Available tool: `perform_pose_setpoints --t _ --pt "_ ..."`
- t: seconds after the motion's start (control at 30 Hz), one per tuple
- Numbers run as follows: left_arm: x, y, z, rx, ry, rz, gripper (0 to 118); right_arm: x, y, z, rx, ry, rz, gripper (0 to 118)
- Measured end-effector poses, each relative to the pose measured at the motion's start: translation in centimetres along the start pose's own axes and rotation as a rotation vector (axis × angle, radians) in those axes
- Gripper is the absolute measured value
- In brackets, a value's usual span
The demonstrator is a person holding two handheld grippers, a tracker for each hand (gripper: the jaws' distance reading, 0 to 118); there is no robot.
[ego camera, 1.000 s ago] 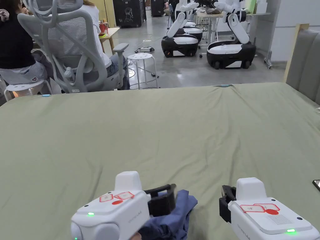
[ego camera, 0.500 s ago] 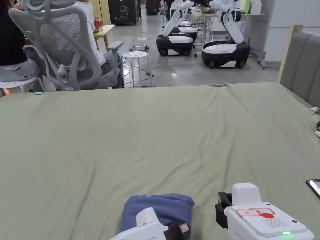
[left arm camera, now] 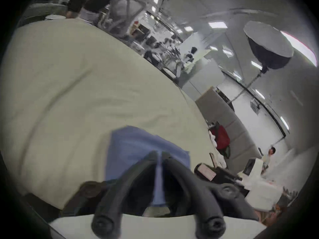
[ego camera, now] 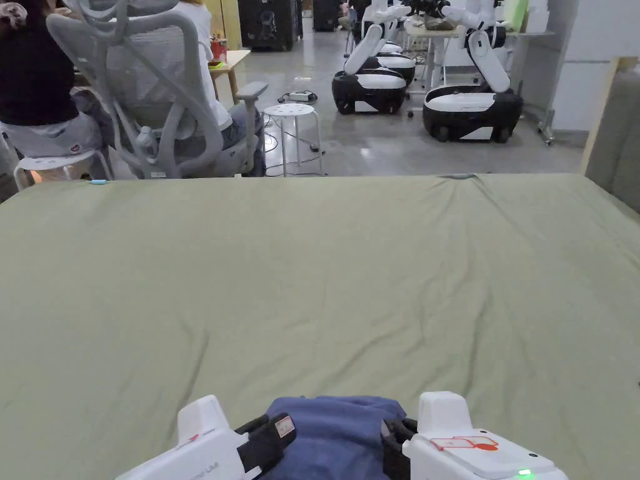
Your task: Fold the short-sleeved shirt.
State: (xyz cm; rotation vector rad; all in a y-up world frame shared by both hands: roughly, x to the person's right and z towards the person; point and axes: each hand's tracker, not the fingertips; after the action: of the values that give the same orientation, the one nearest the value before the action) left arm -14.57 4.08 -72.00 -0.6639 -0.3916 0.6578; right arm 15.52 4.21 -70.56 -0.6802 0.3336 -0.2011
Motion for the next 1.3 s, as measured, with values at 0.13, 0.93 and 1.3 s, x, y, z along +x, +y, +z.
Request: perform_pose_setpoints --t 0.13,0.93,1.3 --pt "-4.8 0.4 0.9 -0.009 -0.024 0.185 106 1.0 -1.5 -2.2 -0.051 0.055 -0.100 0" --pt "-9.2 6.1 0.6 -0.094 0.014 0.094 38 -7.6 2.6 -3.5 0.011 -0.018 0.189 0" --pt "-24.3 18.2 12.1 0.000 0.206 0.118 38 -23.0 5.0 -12.0 -0.013 0.134 0.281 0"
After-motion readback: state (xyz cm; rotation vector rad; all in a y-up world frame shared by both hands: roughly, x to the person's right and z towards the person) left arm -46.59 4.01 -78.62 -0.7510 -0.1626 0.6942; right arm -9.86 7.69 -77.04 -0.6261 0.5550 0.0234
